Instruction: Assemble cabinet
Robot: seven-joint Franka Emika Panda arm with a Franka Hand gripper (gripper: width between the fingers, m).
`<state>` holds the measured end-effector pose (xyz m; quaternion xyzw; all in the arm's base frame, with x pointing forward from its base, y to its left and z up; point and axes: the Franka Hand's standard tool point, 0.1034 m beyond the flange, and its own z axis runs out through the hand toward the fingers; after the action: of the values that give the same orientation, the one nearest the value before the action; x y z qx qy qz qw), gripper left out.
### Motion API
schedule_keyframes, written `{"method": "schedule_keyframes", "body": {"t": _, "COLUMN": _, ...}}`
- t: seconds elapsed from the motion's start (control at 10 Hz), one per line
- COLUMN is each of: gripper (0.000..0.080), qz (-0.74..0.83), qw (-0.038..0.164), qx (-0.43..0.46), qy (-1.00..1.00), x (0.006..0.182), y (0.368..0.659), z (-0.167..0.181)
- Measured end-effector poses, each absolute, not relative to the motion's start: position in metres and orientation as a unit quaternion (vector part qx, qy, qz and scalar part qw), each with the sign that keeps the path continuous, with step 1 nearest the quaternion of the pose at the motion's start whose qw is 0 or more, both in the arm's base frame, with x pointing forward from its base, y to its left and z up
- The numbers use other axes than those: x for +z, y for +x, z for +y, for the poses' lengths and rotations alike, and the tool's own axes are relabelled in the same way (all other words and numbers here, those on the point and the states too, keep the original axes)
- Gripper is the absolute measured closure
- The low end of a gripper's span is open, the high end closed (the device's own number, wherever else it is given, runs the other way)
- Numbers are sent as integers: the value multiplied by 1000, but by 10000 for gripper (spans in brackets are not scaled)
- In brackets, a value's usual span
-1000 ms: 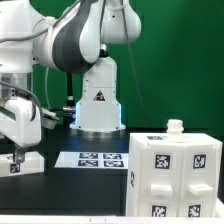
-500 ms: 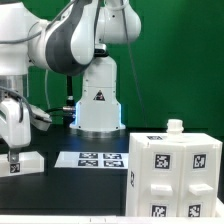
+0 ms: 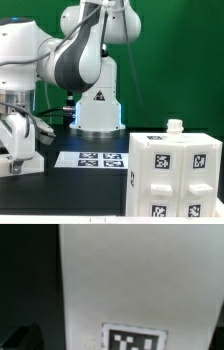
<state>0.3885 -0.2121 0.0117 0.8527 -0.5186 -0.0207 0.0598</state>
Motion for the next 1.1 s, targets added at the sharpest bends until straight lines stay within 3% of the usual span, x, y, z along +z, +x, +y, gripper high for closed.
{"method": "schedule_keyframes", "body": {"t": 0.1, "gripper": 50, "qz": -518, "qw": 60, "qx": -21, "qy": 853, "x": 11, "y": 388, "z": -212}}
{"method": "schedule_keyframes", "body": {"t": 0.2, "gripper": 224, "qz": -518, "qw": 60, "qx": -20, "qy": 853, "x": 11, "y": 389, "z": -212}}
{"method": "schedule_keyframes", "body": {"t": 0.4, "gripper": 239, "qz": -516, "qw": 58, "qx": -21, "qy": 854, "x": 13, "y": 393, "z": -208}}
{"method": "schedule_keyframes", "body": {"t": 0.5, "gripper": 239, "qz": -507, "qw": 48, "qx": -19, "qy": 860, "x": 22, "y": 406, "z": -193}}
{"method": "schedule_keyframes", "body": {"t": 0.8, "gripper": 239, "qz": -493, "qw": -8, "qx": -37, "qy": 869, "x": 78, "y": 455, "z": -139}}
{"method": "schedule_keyframes", "body": {"t": 1.1, "gripper": 239, "qz": -492, "qw": -6, "qx": -40, "qy": 869, "x": 75, "y": 453, "z": -140}}
